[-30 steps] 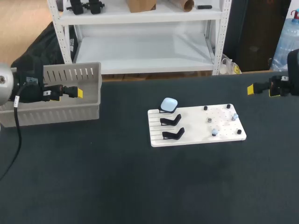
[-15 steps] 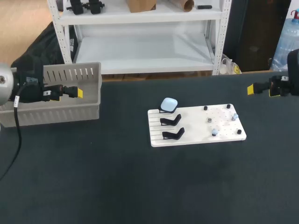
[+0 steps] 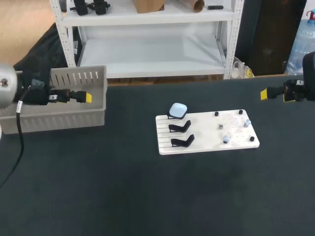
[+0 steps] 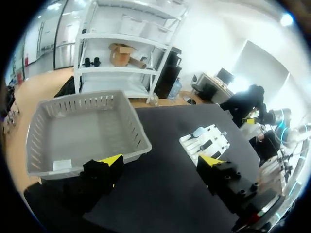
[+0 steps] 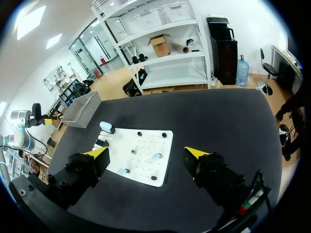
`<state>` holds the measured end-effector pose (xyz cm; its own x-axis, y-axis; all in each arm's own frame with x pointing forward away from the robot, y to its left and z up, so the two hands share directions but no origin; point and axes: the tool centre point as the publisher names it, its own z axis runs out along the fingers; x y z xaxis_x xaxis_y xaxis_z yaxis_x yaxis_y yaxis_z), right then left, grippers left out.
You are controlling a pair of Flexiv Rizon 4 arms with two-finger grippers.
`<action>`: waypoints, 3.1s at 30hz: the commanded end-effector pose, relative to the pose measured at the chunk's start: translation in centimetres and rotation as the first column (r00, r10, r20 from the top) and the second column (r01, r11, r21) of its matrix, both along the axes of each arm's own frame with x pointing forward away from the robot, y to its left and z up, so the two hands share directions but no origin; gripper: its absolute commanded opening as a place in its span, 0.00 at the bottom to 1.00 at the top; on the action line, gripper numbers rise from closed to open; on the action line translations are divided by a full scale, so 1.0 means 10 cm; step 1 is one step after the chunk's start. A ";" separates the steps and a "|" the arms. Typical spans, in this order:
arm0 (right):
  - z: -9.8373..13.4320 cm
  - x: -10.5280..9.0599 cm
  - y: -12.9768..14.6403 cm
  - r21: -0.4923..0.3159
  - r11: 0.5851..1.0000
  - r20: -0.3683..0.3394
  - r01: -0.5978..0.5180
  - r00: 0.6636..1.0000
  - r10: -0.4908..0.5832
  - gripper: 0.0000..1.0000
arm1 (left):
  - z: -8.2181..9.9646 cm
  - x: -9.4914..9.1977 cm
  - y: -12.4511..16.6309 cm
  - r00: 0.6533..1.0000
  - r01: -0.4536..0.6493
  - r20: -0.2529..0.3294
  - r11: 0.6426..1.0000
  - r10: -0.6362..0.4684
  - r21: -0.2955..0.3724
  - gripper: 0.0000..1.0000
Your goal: Pick up each earbud case from the left stands, insert the matching earbuds, close the lid, and place the case in the box.
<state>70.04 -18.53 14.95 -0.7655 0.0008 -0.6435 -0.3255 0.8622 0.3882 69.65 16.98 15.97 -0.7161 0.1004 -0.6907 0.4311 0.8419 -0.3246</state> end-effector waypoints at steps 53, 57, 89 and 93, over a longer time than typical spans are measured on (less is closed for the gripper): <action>0.00 0.01 0.00 0.000 1.000 -0.001 -0.002 1.000 0.002 1.00 | -0.78 0.94 -1.54 0.504 0.801 0.251 0.556 -0.826 0.221 1.00; 0.00 0.01 0.00 0.000 1.000 -0.001 -0.002 1.000 0.002 1.00 | -0.83 0.97 -1.65 0.499 0.810 0.255 0.550 -0.828 0.204 1.00; 0.00 0.01 0.00 0.000 1.000 -0.001 -0.002 1.000 0.002 1.00 | -1.21 0.93 -2.28 0.461 0.835 0.291 0.520 -0.839 0.178 0.50; 0.00 0.01 0.00 0.000 1.000 -0.001 -0.002 1.000 0.002 1.00 | -1.25 0.90 -2.33 0.449 0.841 0.296 0.511 -0.843 0.180 0.49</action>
<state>70.04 -18.53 14.95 -0.7655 0.0008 -0.6434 -0.3254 0.8622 0.3882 78.41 -6.01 3.87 -0.0324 0.5415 -0.8401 0.9995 0.0164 -0.0280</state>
